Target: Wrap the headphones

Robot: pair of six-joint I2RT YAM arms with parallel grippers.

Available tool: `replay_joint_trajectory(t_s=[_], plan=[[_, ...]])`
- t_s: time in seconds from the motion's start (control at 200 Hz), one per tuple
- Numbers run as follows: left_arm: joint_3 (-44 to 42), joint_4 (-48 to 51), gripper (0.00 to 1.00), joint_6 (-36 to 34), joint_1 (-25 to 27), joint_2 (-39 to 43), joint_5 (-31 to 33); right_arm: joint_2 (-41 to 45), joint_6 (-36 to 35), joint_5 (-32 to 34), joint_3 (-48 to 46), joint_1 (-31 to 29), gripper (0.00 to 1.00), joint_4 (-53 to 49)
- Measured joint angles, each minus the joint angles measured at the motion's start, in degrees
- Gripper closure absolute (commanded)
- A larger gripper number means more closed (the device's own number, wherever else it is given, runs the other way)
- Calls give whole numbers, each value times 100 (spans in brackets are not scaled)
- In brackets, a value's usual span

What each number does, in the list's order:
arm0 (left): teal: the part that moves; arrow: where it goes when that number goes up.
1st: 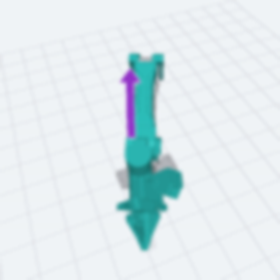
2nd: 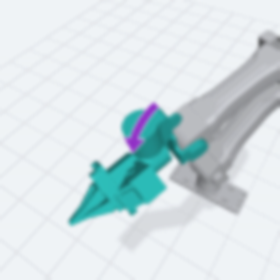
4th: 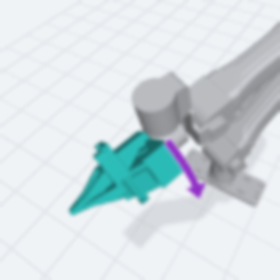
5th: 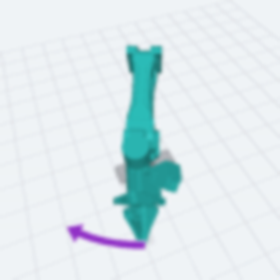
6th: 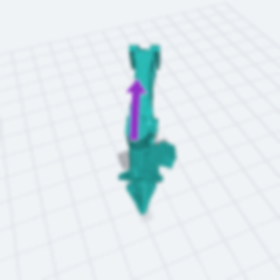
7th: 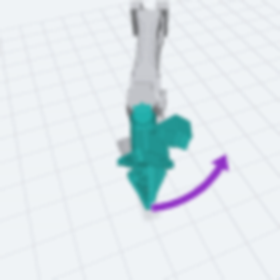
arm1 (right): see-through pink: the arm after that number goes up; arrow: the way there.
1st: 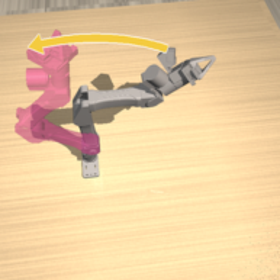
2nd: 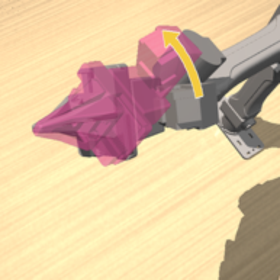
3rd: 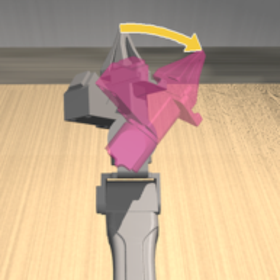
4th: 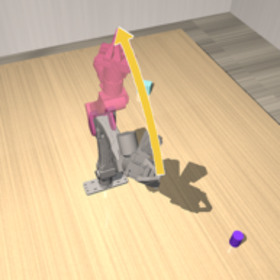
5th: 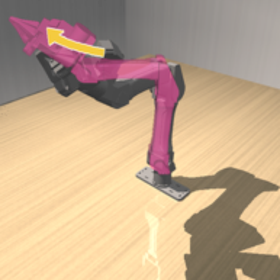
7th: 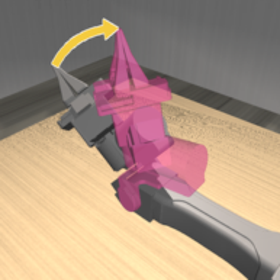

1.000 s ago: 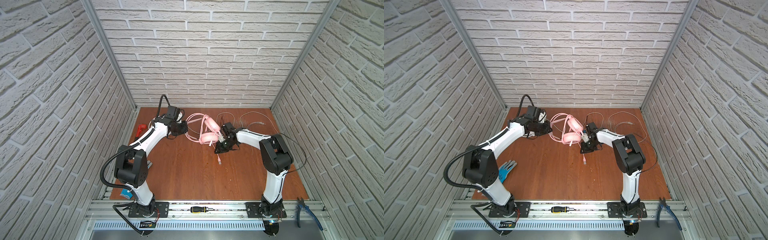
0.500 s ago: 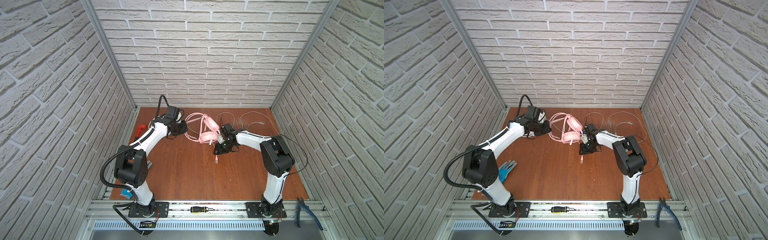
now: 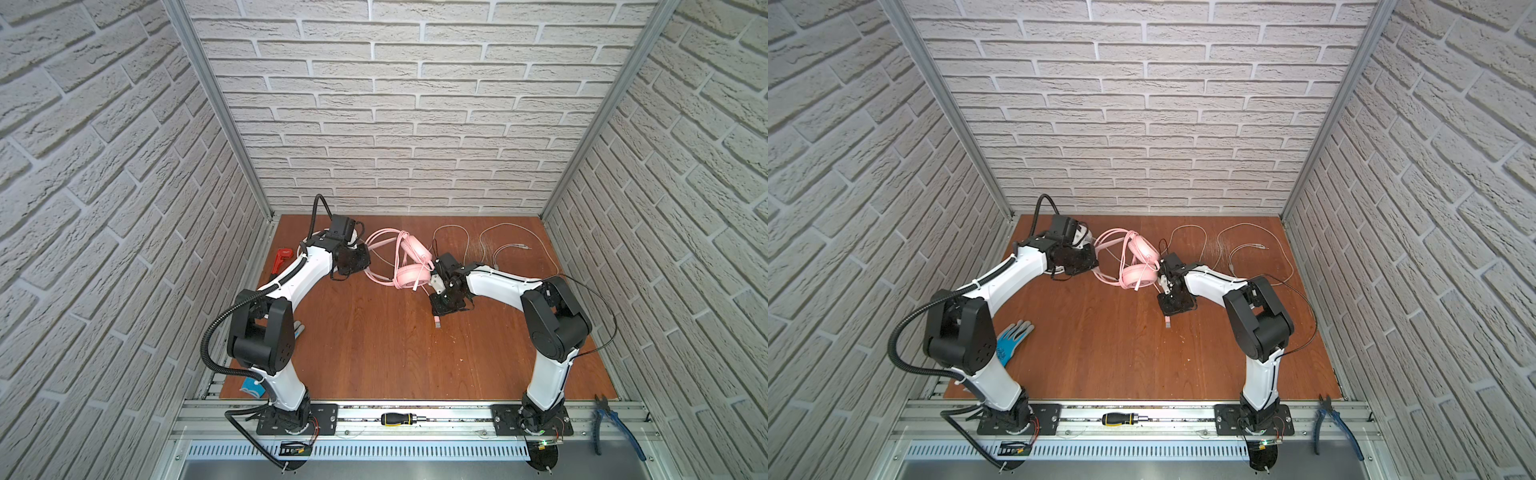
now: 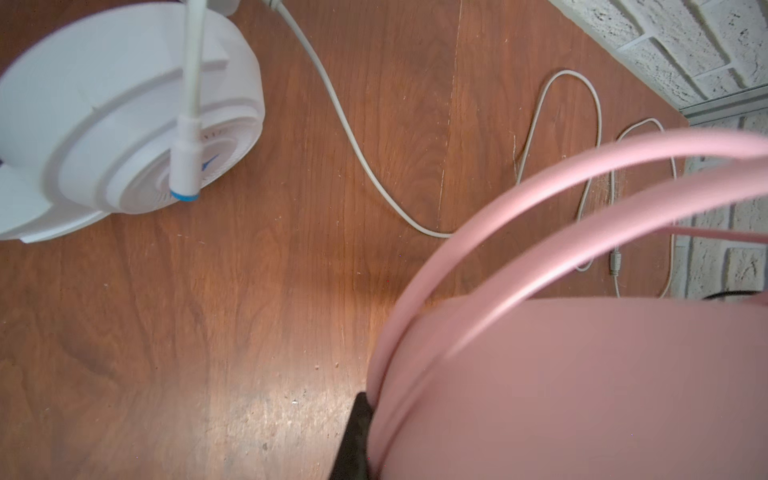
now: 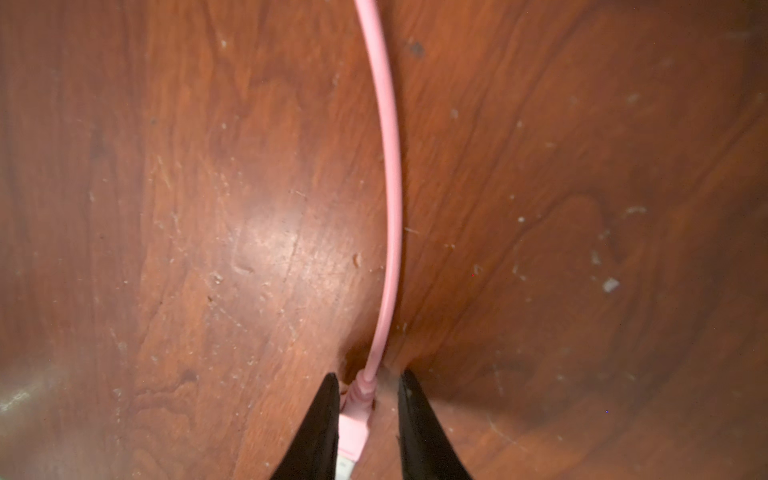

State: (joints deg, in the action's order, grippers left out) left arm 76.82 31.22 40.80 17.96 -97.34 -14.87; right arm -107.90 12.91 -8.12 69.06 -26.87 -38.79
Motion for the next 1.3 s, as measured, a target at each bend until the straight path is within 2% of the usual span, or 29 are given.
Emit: replay_joint_trajectory(t_s=[0.19,0.425,0.7,0.91,1.115,1.3], plan=[[-44,2,100,0,-26,0,-26,52,-2,254,-33,-2,71,-173],[-48,4,100,9,-48,0,-57,107,-153,378,-90,-24,63,-267],[-133,-31,100,90,-66,0,-87,142,-328,623,-114,-74,63,-525],[-146,-28,100,94,-66,0,-101,153,-433,728,-127,-140,57,-730],[-146,-39,100,138,-66,0,-127,149,-461,695,-114,-149,57,-730],[-146,-39,100,144,-66,0,-125,11,-428,826,59,-173,66,-861]])
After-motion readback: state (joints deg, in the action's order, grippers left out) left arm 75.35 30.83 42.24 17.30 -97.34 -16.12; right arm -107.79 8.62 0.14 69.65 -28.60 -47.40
